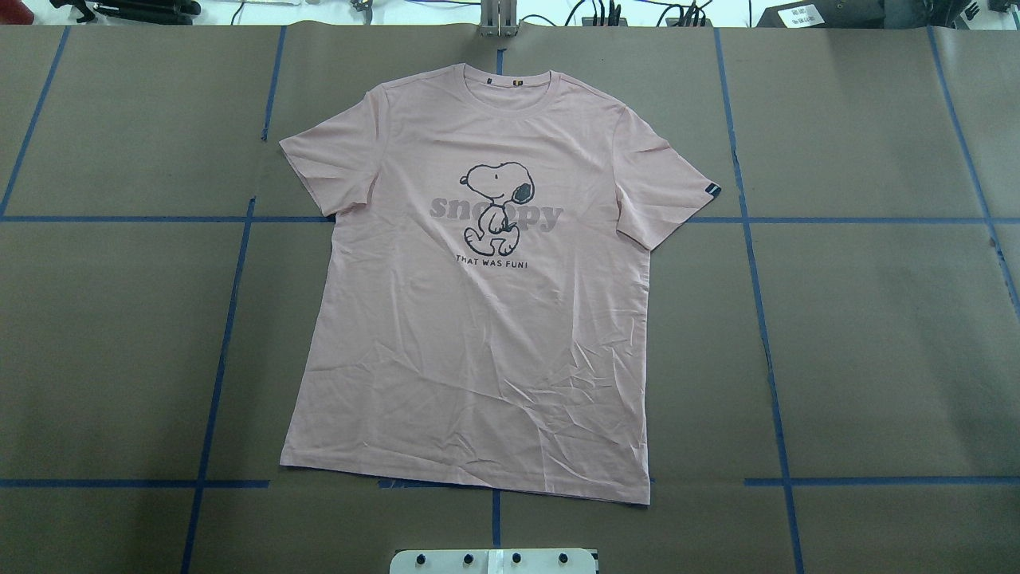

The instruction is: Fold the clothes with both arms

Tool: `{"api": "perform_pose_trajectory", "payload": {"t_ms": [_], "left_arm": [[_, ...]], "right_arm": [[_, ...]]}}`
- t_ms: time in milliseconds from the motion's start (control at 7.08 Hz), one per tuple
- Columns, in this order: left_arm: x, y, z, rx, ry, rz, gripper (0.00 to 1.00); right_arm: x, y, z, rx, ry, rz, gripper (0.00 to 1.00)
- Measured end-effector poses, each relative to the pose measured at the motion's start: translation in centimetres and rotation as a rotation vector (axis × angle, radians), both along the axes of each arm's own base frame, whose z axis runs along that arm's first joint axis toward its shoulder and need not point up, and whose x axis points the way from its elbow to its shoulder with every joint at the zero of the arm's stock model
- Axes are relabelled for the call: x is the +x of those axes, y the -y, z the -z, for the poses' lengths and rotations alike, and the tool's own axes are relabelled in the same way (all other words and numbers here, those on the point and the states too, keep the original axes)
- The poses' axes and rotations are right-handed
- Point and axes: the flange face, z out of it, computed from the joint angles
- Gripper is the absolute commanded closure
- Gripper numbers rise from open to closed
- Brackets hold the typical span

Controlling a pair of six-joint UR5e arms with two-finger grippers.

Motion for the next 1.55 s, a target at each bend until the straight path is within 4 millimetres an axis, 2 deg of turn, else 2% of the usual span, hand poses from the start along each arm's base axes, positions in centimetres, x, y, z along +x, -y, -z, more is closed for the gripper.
{"api": "perform_pose_trajectory", "payload": {"t_ms": [424, 706, 847, 988, 1271, 1412, 1553], "left_arm": [[0.0, 0.0, 0.0, 0.002, -0.001, -0.001, 0.00], [0.2, 0.0, -0.2, -0.002, -0.001, -0.005, 0.00], [0.3, 0.0, -0.3, -0.003, -0.001, -0.008, 0.00], [0.3, 0.0, -0.2, -0.001, -0.001, -0.009, 0.00], [0.4, 0.0, 0.0, 0.003, -0.003, -0.010, 0.00], [0.4, 0.1, 0.2, 0.008, -0.003, -0.010, 0.00], [0.4, 0.1, 0.4, 0.012, -0.004, -0.010, 0.00]], "right_arm": [[-2.9, 1.8, -0.4, 0.069, 0.006, 0.048, 0.00], [-5.3, 5.7, 0.5, 0.058, 0.015, 0.049, 0.00], [-8.3, 8.2, 2.2, 0.017, 0.028, 0.033, 0.00], [-13.1, 10.9, 4.9, -0.018, 0.030, 0.026, 0.00], [-24.4, 14.6, 10.9, -0.077, -0.013, -0.100, 0.03], [-30.2, 15.4, 12.9, -0.127, -0.002, -0.222, 0.09], [-35.0, 15.4, 13.9, -0.172, 0.018, -0.320, 0.13]]}}
